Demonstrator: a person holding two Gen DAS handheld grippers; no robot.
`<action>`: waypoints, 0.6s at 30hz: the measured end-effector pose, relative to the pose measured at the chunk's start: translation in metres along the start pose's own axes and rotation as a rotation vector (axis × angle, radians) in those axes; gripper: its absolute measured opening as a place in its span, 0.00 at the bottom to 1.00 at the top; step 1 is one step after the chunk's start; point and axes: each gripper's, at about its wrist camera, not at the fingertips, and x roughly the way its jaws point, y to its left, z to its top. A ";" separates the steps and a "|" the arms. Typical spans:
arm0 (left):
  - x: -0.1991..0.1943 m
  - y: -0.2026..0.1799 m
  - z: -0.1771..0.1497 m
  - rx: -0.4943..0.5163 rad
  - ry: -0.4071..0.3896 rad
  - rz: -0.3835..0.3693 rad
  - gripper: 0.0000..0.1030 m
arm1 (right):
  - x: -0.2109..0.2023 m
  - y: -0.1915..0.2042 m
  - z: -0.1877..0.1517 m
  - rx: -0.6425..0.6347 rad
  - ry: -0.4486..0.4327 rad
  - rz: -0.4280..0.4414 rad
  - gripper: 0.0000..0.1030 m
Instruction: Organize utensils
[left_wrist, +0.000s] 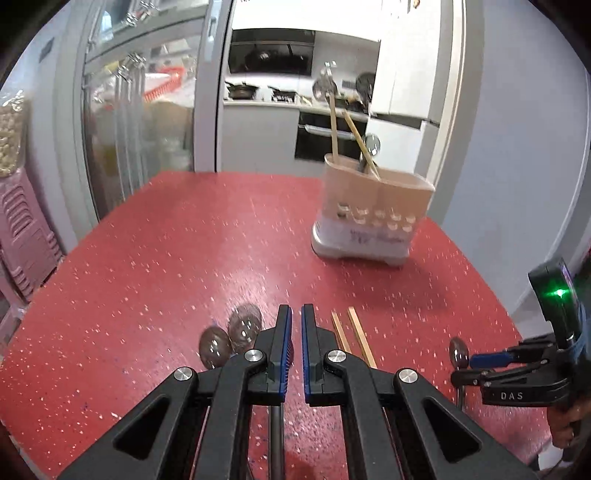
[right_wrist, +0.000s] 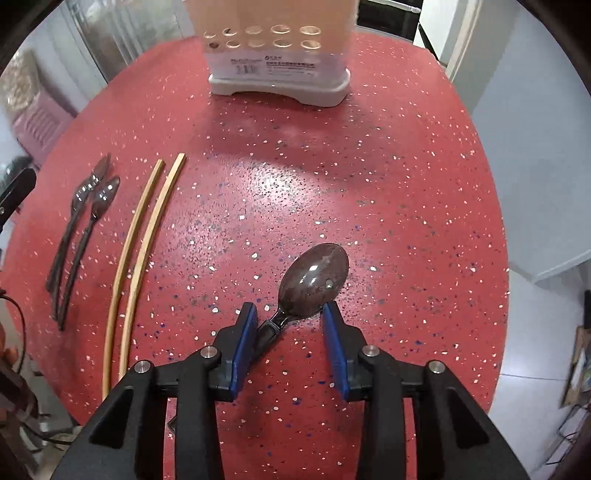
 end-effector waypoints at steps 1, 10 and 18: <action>-0.002 0.001 0.001 -0.005 -0.007 0.006 0.29 | 0.001 -0.004 0.000 -0.003 -0.004 -0.003 0.39; 0.023 -0.009 -0.001 0.004 -0.048 -0.115 1.00 | -0.002 0.010 -0.013 -0.045 -0.056 -0.006 0.44; 0.112 -0.019 -0.006 0.025 0.214 0.105 1.00 | -0.003 -0.012 -0.007 0.029 -0.024 0.087 0.45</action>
